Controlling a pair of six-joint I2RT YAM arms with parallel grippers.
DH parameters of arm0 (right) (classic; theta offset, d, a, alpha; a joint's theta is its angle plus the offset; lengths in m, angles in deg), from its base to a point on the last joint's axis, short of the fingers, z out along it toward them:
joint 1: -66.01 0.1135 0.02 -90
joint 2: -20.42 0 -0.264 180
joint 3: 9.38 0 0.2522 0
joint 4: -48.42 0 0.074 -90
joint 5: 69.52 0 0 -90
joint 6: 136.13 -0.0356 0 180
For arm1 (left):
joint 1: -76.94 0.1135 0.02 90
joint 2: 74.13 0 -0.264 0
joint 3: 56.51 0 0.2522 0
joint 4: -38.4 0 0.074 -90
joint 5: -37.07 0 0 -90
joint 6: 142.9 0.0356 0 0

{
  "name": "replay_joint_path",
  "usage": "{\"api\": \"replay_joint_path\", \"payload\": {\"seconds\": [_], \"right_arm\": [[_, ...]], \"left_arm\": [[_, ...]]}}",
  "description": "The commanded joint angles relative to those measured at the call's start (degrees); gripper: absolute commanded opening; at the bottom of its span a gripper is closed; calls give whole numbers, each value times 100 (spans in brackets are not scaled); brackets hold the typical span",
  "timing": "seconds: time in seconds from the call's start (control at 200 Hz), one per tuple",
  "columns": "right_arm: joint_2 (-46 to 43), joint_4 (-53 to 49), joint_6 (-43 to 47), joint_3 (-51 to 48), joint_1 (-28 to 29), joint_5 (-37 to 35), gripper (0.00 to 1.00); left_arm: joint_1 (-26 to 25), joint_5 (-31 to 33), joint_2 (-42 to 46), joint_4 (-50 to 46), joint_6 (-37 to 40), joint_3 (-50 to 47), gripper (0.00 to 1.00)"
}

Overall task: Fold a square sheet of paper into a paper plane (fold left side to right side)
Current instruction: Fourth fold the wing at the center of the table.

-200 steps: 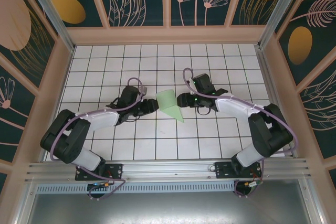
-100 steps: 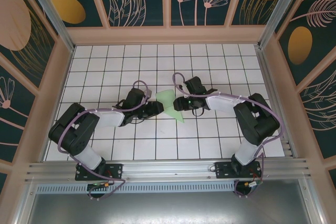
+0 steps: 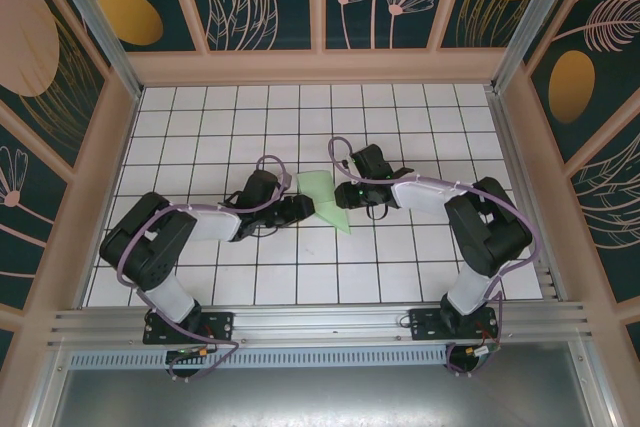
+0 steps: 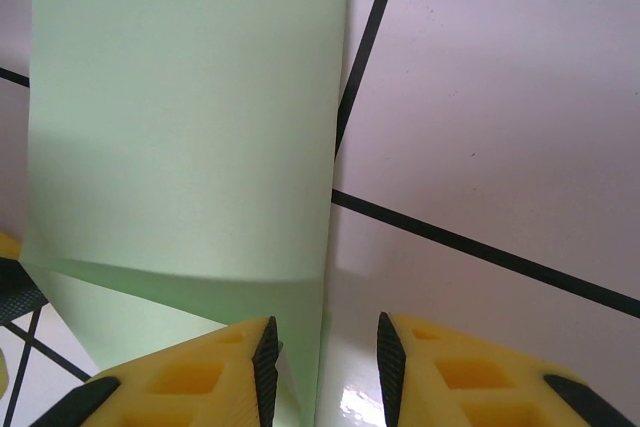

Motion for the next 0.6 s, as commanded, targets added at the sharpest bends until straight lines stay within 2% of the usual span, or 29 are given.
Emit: {"api": "replay_joint_path", "payload": {"seconds": [0.0, 0.34, 0.465, 0.596], "right_arm": [[-118, -126, 60, 69, -34, -55, 35], [-203, -141, 53, 33, -32, -178, 36], [-497, -212, 60, 12, -30, -506, 47], [-1010, -373, 88, -119, -49, -913, 57]], "left_arm": [[-32, -124, -130, 249, -83, 181, 55], [-46, -143, -168, 297, -70, 405, 36], [-50, -130, -157, 293, -91, 428, 30], [-46, -129, -65, 267, -112, 463, 28]]}}
